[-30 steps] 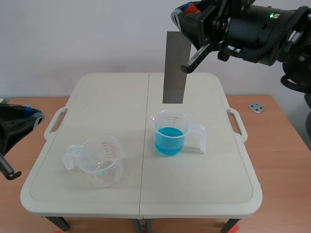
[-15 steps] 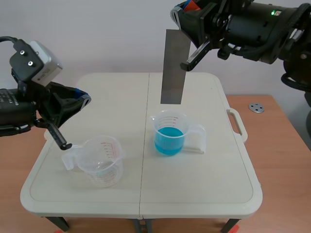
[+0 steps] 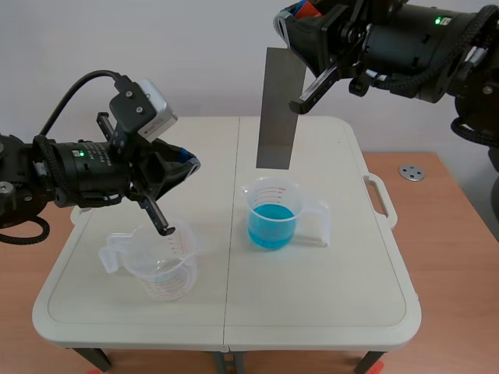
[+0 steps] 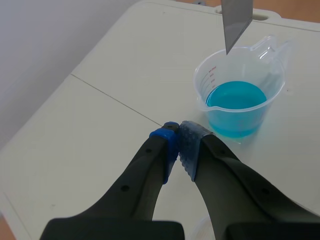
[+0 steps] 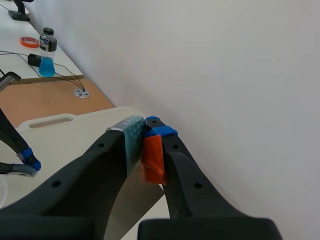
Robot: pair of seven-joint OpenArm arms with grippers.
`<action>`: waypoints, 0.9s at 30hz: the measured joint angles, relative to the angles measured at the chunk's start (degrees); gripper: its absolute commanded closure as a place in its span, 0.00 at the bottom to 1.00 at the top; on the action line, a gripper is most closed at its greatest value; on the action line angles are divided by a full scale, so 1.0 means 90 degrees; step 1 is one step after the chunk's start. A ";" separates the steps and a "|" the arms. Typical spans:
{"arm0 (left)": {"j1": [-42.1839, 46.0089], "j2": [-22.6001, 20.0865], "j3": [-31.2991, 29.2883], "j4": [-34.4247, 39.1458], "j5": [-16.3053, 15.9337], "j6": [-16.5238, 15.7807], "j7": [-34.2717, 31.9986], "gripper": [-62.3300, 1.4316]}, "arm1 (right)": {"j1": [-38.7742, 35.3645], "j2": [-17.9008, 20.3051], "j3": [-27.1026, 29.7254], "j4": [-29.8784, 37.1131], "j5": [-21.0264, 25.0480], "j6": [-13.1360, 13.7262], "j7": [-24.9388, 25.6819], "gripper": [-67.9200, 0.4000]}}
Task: Hold the metal plate by the orange handle, dip it into the blue solution, take it out and point at it, then put the plate back in the beaker on the left.
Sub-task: 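Raise the plate and point at it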
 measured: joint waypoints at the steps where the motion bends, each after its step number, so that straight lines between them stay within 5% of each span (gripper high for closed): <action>1: -0.0044 0.0063 0.0007 -0.0036 0.0041 0.0000 -0.0002 0.95 | 0.0000 0.0000 0.0000 0.0000 0.0000 0.0000 -0.0010 0.98; 18: -0.0284 0.0583 0.0277 -0.0104 0.0835 -0.0002 0.0061 0.95 | 0.0000 0.0000 0.0000 0.0000 0.0002 0.0000 -0.0010 0.98; 27: -0.0287 0.0597 0.0277 -0.0104 0.0835 0.0000 0.0073 0.95 | 0.0000 0.0000 0.0000 0.0000 0.0024 0.0000 -0.0010 0.98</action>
